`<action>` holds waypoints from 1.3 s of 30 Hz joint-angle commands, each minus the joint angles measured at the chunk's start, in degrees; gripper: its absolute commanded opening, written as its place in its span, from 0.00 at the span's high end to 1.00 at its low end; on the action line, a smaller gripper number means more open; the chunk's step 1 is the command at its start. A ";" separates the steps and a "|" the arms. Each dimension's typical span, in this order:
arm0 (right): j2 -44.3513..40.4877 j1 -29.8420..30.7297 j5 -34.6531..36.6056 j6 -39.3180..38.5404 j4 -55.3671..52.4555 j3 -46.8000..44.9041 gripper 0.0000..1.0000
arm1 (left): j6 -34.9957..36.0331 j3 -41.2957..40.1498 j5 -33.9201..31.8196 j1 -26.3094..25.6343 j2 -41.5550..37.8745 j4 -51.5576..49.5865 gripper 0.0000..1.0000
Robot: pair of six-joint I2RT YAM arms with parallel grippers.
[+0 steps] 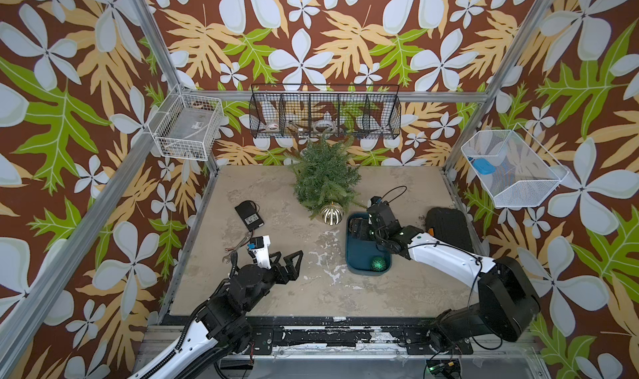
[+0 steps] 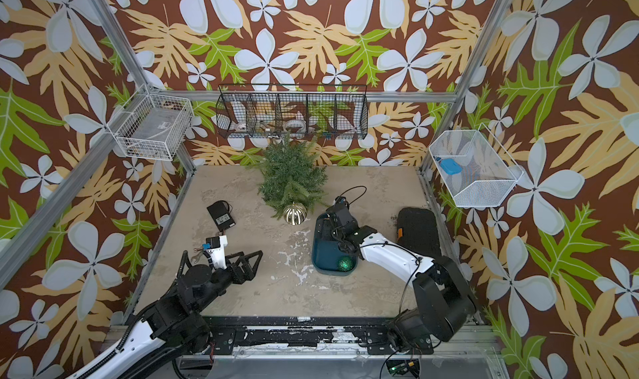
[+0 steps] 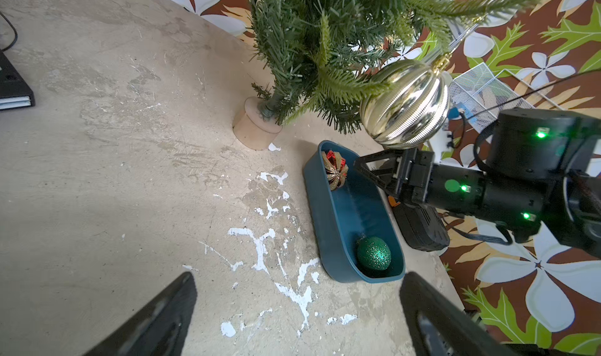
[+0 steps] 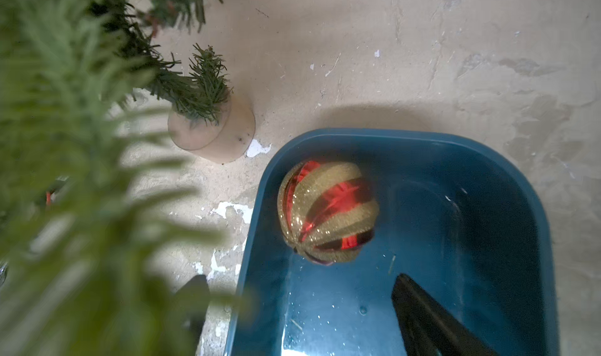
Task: Decorate the small christmas tree with ornaments
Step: Pick up an ornament from the container.
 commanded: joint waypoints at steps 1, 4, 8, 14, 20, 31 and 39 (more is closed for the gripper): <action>2.50 -0.14 2.46 1.37 1.57 1.27 0.10 | -0.01 0.11 -0.04 0.00 -0.50 -0.17 0.00; 5.17 -0.27 4.01 2.14 0.72 2.90 0.10 | -0.06 -0.04 -0.33 -0.03 -1.14 -0.28 0.00; 7.07 -0.58 4.61 3.32 1.07 3.28 0.13 | -0.21 0.00 -0.51 -0.01 -1.43 -0.50 0.00; 9.61 -1.42 5.66 3.95 1.35 3.37 0.19 | -0.18 0.02 -0.75 -0.04 -1.35 -0.54 0.00; 8.69 -2.12 7.27 3.18 -0.15 2.38 0.20 | -0.22 -0.14 -1.08 -0.02 -1.52 -0.54 0.00; 11.22 -2.16 7.35 1.95 -0.81 4.97 0.11 | -0.19 -0.01 -0.87 -0.03 -1.50 -0.63 0.00; 15.06 -2.13 7.75 1.44 -2.26 7.84 0.13 | -0.40 0.11 -1.27 -0.01 -1.85 -1.07 0.00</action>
